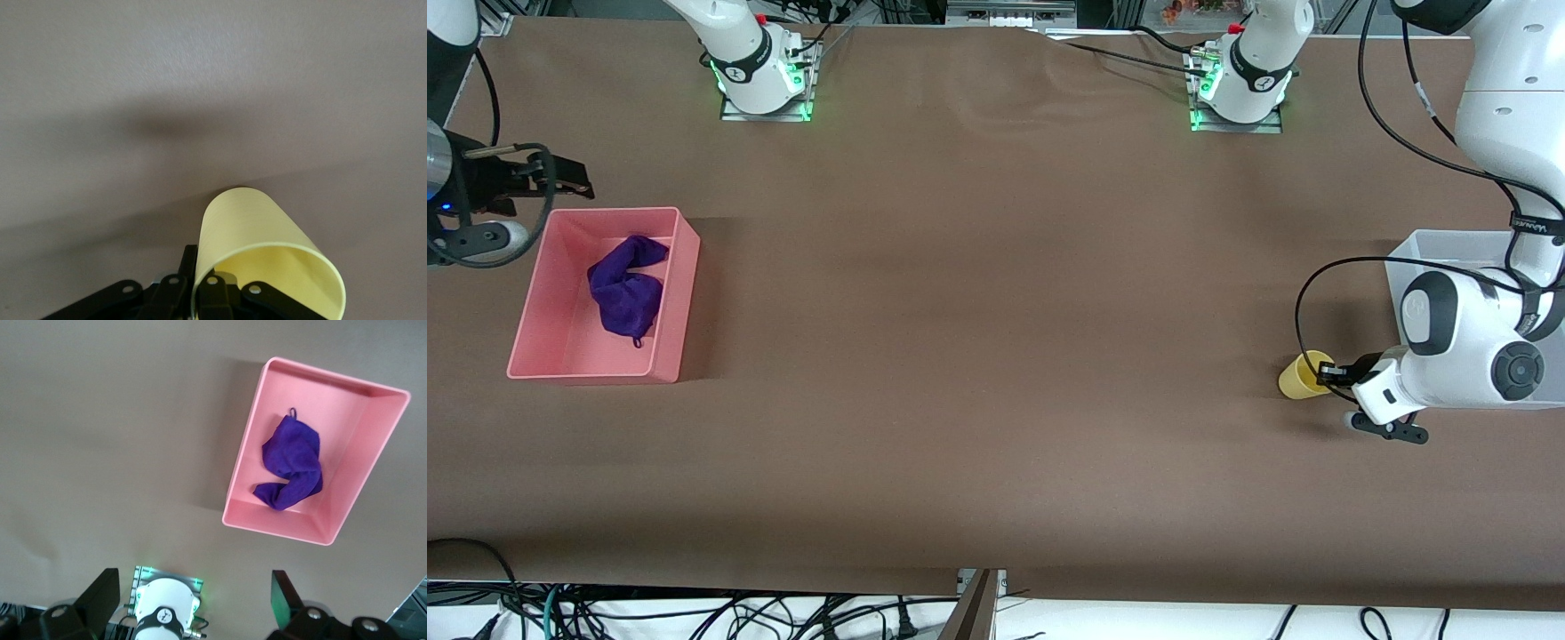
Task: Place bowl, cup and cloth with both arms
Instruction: 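Carry the yellow cup into the clear bin with the left gripper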
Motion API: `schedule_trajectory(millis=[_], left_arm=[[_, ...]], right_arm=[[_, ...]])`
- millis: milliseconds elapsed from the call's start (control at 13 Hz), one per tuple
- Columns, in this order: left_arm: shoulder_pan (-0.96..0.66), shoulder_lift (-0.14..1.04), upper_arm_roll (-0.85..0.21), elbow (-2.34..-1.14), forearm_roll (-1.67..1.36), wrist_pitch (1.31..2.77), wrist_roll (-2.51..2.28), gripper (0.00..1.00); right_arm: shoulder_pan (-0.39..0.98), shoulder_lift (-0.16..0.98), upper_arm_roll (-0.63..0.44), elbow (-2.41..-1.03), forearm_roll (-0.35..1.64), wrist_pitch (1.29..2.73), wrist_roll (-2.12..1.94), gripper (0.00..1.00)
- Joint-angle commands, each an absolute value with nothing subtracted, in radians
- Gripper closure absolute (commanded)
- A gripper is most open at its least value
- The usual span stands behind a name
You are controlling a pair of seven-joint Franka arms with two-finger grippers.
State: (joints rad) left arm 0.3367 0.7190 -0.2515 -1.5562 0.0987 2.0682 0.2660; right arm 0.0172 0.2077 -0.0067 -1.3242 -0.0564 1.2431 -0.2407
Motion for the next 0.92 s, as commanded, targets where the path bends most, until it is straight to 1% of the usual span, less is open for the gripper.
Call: schedule_trajectory(millis=[0, 77, 154, 308, 385, 538, 846], left_arm=[[0.344, 0.617, -0.250, -1.549, 0.090, 1.946, 0.271, 1.00], [0.347, 0.582, -0.242, -1.536, 0.100, 1.886, 0.279, 1.00], [0.359, 0.556, -0.233, -1.514, 0.101, 1.808, 0.308, 1.00], [0.386, 0.523, -0.189, -1.470, 0.167, 1.685, 0.429, 1.00], [0.391, 0.497, -0.166, -1.471, 0.243, 1.666, 0.483, 1.00], [0.469, 0.502, -0.160, -1.477, 0.308, 1.681, 0.566, 1.00], [0.569, 0.552, -0.161, -1.548, 0.307, 1.911, 0.685, 1.00]], right_arm=[[0.005, 0.155, -0.006, -1.318, -0.064, 1.300, -0.245, 0.00], [0.005, 0.146, -0.008, -1.318, -0.066, 1.348, -0.253, 0.00], [0.005, 0.131, -0.011, -1.319, -0.060, 1.357, -0.264, 0.00], [0.005, 0.098, -0.006, -1.325, -0.063, 1.326, -0.265, 0.00], [0.005, 0.095, -0.009, -1.325, -0.064, 1.313, -0.268, 0.00], [0.003, 0.097, -0.012, -1.325, -0.075, 1.313, -0.285, 0.00], [0.003, 0.101, -0.014, -1.325, -0.080, 1.310, -0.205, 0.00]])
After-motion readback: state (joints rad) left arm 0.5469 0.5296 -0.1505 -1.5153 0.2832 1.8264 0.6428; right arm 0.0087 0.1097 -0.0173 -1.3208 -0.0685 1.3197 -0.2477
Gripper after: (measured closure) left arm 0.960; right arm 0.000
